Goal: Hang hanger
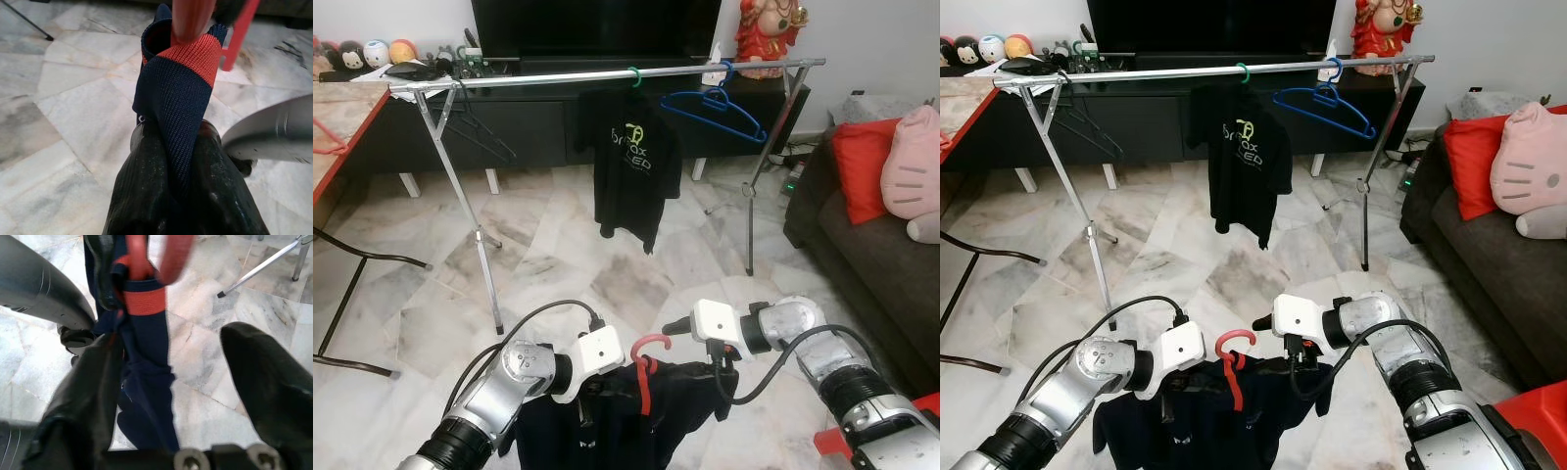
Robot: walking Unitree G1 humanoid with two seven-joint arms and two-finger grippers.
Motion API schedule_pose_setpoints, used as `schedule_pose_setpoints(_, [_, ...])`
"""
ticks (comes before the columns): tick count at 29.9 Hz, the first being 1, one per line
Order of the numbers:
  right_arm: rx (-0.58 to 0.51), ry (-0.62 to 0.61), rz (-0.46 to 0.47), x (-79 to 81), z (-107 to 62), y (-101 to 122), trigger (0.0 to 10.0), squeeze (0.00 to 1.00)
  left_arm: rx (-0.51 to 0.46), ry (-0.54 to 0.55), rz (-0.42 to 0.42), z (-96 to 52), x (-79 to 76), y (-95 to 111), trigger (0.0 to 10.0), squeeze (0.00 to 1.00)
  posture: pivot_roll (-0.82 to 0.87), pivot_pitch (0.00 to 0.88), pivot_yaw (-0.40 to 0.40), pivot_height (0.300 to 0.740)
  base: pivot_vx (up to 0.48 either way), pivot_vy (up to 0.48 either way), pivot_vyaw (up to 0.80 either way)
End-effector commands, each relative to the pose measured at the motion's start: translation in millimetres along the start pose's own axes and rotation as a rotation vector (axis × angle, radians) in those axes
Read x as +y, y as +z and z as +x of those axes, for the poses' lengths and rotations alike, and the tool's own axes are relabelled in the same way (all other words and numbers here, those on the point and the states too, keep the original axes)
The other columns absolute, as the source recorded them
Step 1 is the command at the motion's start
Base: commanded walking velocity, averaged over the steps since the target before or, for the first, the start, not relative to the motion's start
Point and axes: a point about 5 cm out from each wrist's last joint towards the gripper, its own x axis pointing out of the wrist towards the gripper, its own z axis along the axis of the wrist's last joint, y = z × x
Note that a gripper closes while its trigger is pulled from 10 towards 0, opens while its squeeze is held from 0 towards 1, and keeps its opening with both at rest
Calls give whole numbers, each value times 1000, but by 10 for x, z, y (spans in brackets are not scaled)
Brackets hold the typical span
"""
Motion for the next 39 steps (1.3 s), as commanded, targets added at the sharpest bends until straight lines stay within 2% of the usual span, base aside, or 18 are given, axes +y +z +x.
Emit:
schedule_pose_setpoints(1, [12,-16,-3,-25,-81,-11,10000,1000,-30,63,39,-11,81,62,0,0,-10,0,-51,740,0,0,0])
schedule_pose_setpoints(6, [17,-251,62,-153,-204,-101,10000,1000,-74,279,3,-53,229,35,0,0,-17,0,-48,740,0,0,0])
schedule_pose_setpoints(7, [15,-340,95,-190,-246,-142,10000,769,-83,337,-5,-75,262,25,0,0,-16,0,-48,740,0,0,0])
schedule_pose_setpoints(8, [14,-419,125,-223,-281,-176,10000,0,-91,386,-23,-94,293,18,0,0,-16,0,-48,740,0,0,0])
schedule_pose_setpoints(10, [29,-724,258,-311,-441,-340,10000,0,-82,554,-62,-152,384,-40,1294,0,-10,0,-50,740,0,0,0])
schedule_pose_setpoints(11, [35,-789,290,-319,-480,-382,10000,0,-75,593,-71,-166,404,-57,1294,0,-10,0,-50,740,0,0,0])
schedule_pose_setpoints(12, [44,-874,344,-325,-536,-446,10000,0,-67,640,-92,-185,428,-79,3333,0,-10,0,-50,740,0,0,0])
schedule_pose_setpoints(13, [47,-948,416,-313,-586,-521,10000,0,-63,682,-109,-205,447,-102,10000,0,-11,0,-47,740,0,0,0])
schedule_pose_setpoints(14, [44,-1084,555,-250,-687,-680,10000,0,-62,753,-148,-240,474,-141,10000,0,-11,0,-46,740,0,0,0])
schedule_pose_setpoints(17, [67,-1261,736,-70,-800,-942,10000,0,-78,838,-191,-273,496,-170,10000,0,-13,0,-44,740,0,0,0])
schedule_pose_setpoints(18, [67,-1261,736,-70,-800,-942,10000,0,-78,838,-191,-273,496,-170,10000,0,-13,0,-44,740,0,0,0])
schedule_pose_setpoints(20, [111,-1357,856,116,-832,-1136,10000,0,-86,892,-205,-297,505,-175,10000,0,-13,0,-44,740,0,0,0])
schedule_pose_setpoints(21, [199,-1386,931,325,-796,-1304,10000,0,-104,949,-241,-330,521,-177,10000,0,-3,0,-44,740,0,0,0])
schedule_pose_setpoints(26, [306,-1347,1035,674,-652,-1510,10000,0,-123,1033,-255,-425,538,-182,10000,0,6,0,-46,740,0,0,0])
schedule_pose_setpoints(27, [368,-1323,1104,901,-541,-1612,10000,0,-129,1077,-258,-494,530,-201,10000,0,3,0,-42,740,0,0,0])
schedule_pose_setpoints(29, [392,-1315,1132,989,-497,-1646,10000,0,-134,1092,-267,-518,523,-210,10000,0,11,0,-40,740,0,0,0])
schedule_pose_setpoints(33, [469,-1241,1277,1462,-225,-1764,10000,0,-124,1127,-270,-665,437,-281,10000,0,31,0,-42,740,0,0,0])
schedule_pose_setpoints(39, [494,-1209,1348,1663,-57,-1771,10000,0,-149,1197,-311,-824,367,-327,10000,0,37,0,-36,740,0,0,0])
